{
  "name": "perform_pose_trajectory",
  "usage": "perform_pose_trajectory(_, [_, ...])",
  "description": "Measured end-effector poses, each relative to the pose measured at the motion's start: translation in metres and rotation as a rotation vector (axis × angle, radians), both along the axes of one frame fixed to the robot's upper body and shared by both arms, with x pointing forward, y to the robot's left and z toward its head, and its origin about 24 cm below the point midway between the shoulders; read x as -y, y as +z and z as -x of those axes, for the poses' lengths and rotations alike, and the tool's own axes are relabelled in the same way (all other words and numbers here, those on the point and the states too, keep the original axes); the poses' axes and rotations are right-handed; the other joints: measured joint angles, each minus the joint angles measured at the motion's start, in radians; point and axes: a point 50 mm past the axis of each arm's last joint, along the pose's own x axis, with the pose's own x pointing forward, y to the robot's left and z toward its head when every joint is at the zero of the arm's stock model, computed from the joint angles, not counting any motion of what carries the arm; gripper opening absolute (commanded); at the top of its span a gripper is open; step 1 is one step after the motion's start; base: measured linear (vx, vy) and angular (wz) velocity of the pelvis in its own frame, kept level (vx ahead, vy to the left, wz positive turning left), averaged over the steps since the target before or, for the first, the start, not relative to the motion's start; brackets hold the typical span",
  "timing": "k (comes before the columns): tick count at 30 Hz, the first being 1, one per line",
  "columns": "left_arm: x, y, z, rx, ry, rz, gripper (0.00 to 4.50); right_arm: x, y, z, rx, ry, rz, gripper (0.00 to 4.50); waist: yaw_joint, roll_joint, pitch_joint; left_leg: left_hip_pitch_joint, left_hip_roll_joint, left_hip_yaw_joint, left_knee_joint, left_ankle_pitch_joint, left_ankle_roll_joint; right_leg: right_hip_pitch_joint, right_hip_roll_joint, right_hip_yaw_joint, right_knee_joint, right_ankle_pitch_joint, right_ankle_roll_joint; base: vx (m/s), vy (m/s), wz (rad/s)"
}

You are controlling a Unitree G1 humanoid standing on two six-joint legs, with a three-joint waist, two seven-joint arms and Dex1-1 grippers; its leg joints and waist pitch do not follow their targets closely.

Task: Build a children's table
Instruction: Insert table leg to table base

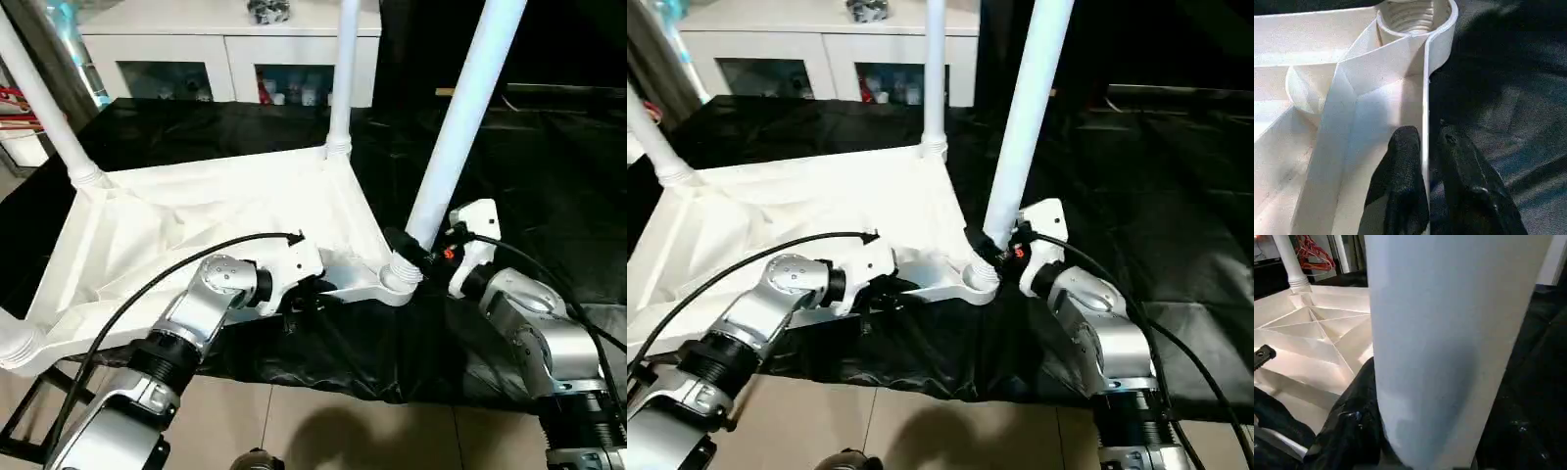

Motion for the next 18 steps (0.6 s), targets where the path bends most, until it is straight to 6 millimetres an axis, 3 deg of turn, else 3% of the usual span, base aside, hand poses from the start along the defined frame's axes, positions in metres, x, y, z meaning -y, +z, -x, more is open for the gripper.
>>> perform_pose_trajectory(8, [-0.0048, 0.0004, -0.0002, -0.041, 0.033, 0.029, 0.46, -0.0029, -0.0003, 0.0001, -0.002, 0.014, -0.004, 1.91, 0.001, 0.000, 0.000, 0.000, 0.000, 0.000, 0.000, 0.000, 0.000, 0.000, 0.000, 0.000, 0.000, 0.000, 0.000, 0.000, 0.000, 0.00])
perform_pose_trajectory(10, [-0.0051, 0.0002, -0.0001, -0.044, 0.032, 0.030, 0.10, -0.0046, -0.0001, -0.0001, -0.002, 0.022, -0.002, 1.91, 0.001, 0.000, 0.000, 0.000, 0.000, 0.000, 0.000, 0.000, 0.000, 0.000, 0.000, 0.000, 0.000, 0.000, 0.000, 0.000, 0.000, 0.00])
perform_pose_trajectory(18, [-0.0067, -0.0001, 0.0016, -0.018, 0.001, -0.003, 0.00, -0.0081, 0.0016, -0.0021, 0.001, 0.049, 0.002, 1.91, -0.002, 0.000, 0.000, 0.000, 0.000, 0.000, -0.002, 0.000, 0.000, -0.001, 0.000, 0.000, 0.000, 0.000, 0.000, 0.000, 0.000, 0.00])
